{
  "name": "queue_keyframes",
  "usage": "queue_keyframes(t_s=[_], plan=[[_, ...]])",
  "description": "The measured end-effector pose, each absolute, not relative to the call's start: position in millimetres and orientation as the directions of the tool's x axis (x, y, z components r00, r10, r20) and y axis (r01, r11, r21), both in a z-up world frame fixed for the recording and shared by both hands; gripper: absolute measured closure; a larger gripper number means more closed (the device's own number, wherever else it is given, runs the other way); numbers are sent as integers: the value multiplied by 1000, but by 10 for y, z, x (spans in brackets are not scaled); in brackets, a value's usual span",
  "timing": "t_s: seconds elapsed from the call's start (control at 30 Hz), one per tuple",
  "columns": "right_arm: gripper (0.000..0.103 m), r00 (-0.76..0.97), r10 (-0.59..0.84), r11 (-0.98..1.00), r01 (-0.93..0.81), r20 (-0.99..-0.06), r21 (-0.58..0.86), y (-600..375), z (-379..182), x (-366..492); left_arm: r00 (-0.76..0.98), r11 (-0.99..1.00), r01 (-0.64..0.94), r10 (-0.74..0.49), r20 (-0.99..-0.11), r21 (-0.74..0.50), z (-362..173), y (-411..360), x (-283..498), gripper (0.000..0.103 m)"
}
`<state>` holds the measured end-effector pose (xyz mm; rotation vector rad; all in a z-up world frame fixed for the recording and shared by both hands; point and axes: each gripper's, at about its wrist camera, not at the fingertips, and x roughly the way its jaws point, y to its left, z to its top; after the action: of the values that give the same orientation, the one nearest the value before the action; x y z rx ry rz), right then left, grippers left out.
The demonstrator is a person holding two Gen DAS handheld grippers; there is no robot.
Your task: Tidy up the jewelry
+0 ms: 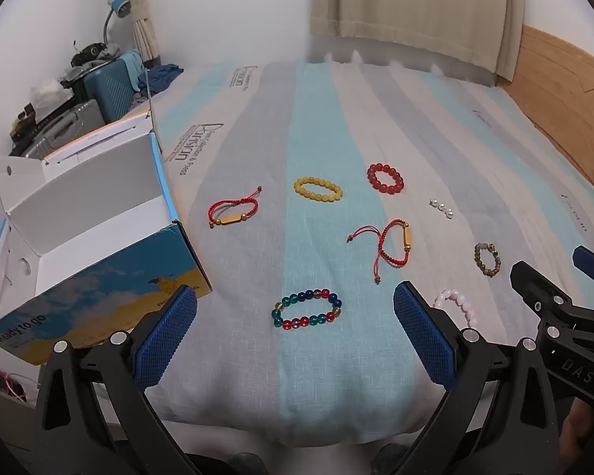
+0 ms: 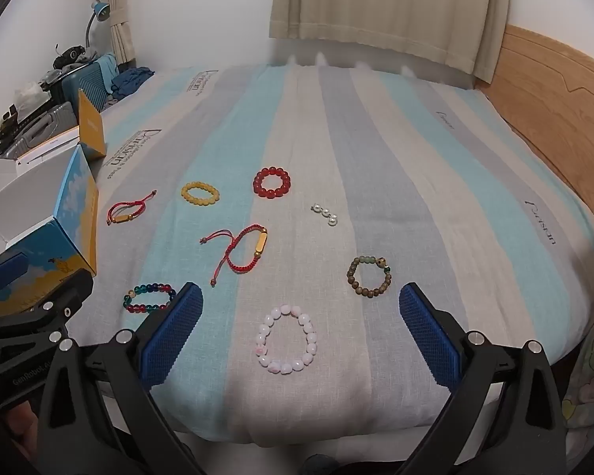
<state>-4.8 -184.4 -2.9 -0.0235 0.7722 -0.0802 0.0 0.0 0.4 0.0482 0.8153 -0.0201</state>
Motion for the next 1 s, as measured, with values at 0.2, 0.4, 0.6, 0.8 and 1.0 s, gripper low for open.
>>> queue_keyframes(t_s=[0.2,0.4,0.6,0.8,1.0], plan=[[7,713,-81,997,63,-697,-52,-1843,-33,-43,684,999,40,-2,-729,35,25,-5,-4,6],[7,713,-81,997,63,-697,-52,-1840,-33,-47,686,999,37,1,-728,36,18,-51,5,6],[7,712,-82,997,62,-698,-54,-1845,-40,-42,686,999,37,0,-727,35,12,-45,3,6],[7,711,-85,996,62,-699,-58,-1852,-56,-41,681,998,51,-8,-732,36,12,-52,5,6],[7,705,-95,995,65,-703,-70,-1836,-88,-25,682,998,52,-9,-731,36,-4,-56,11,6]])
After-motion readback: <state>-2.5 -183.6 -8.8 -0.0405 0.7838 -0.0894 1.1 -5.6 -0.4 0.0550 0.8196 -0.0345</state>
